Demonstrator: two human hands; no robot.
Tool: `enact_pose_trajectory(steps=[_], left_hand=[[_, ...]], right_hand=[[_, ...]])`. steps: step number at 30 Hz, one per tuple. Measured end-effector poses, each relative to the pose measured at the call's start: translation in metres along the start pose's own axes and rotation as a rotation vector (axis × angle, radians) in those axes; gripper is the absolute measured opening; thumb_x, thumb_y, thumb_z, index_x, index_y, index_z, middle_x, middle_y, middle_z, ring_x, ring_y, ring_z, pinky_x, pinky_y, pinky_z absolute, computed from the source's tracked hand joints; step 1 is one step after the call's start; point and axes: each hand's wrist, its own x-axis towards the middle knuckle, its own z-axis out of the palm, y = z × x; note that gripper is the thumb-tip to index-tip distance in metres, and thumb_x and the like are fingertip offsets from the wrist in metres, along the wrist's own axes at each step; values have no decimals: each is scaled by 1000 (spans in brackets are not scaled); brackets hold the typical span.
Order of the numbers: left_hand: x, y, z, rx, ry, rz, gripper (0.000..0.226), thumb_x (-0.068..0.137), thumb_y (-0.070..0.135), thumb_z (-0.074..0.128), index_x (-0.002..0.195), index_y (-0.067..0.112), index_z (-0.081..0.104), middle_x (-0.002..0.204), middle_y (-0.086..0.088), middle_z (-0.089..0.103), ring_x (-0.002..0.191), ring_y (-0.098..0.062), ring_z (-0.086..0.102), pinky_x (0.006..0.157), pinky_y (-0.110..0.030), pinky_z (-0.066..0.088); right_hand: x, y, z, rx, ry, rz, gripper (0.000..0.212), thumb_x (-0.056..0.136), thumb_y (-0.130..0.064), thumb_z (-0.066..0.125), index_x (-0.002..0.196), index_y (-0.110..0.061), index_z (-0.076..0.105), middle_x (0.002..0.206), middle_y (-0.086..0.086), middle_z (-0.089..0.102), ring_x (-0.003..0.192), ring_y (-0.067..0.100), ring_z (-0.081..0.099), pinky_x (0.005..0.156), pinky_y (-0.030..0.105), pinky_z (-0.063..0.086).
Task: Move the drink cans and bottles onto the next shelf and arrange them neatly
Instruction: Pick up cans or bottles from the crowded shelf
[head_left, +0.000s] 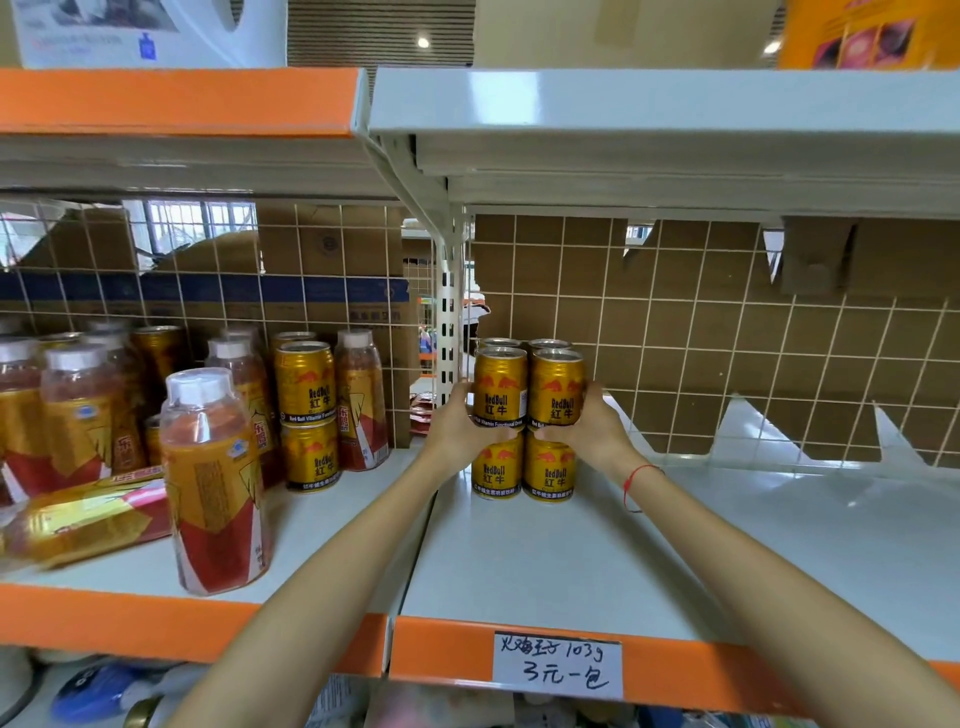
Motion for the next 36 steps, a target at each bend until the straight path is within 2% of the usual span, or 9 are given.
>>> enact_pose_trajectory(steps=[7,36], left_hand=[[-2,1,6,39,46,2,83,73,22,81,140,11,33,133,-10,55,120,-25,53,97,-39,45],[-6,4,7,57,29,-17,78,77,21,78,139,12,32,134,-8,53,123,-24,52,96,-36,43]], right_hand=[[-4,-2,0,15,6,1,70,74,-15,79,129,-9,37,132,12,53,120,30,52,98,44,45],[-13,-5,1,43,13,19,62,76,-14,77,126,-9,42,128,12,56,117,30,55,98,44,46]])
